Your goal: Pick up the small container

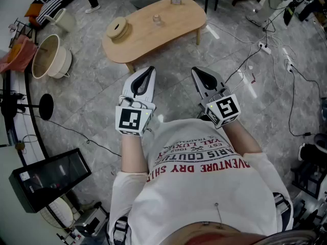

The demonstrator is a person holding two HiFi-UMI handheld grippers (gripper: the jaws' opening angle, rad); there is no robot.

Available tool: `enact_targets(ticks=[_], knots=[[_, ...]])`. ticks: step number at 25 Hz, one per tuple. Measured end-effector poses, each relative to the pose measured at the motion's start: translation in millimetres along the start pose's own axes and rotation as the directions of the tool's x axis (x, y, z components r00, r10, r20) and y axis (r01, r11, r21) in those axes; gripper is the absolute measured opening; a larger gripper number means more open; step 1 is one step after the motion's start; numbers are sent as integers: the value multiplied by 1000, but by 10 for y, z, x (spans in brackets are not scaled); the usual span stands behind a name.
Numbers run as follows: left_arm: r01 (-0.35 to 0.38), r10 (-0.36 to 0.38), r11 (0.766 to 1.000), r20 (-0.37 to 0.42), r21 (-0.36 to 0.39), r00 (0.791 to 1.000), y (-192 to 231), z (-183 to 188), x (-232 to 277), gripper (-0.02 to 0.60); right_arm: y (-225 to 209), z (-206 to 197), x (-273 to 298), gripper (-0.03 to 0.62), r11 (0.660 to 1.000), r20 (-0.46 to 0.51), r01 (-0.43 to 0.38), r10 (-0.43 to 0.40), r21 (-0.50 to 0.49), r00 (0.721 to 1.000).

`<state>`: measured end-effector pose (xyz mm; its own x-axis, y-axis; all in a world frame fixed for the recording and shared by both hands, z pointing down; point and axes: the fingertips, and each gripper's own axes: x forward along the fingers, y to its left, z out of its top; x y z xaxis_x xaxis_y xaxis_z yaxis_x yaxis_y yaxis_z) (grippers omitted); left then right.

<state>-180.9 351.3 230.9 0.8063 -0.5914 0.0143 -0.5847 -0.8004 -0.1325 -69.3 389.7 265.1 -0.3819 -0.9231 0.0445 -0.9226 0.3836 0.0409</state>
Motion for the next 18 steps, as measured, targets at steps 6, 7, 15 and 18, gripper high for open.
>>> enact_targets(ticks=[6, 7, 15, 18], knots=[[-3, 3, 1000, 2, -14, 1000, 41, -41, 37, 12, -20, -53, 43, 6, 1000, -1, -3, 3, 4, 1000], [-4, 4, 1000, 1, -18, 1000, 52, -49, 39, 12, -17, -63, 54, 6, 1000, -3, -4, 4, 6, 1000], [-6, 6, 999, -4, -51, 1000, 127, -174, 102, 12, -24, -170, 138, 6, 999, -14, -7, 7, 37, 1000], [-10, 10, 994, 2, -113, 1000, 165, -265, 171, 127, -74, -202, 179, 6, 1000, -32, -7, 8, 28, 999]])
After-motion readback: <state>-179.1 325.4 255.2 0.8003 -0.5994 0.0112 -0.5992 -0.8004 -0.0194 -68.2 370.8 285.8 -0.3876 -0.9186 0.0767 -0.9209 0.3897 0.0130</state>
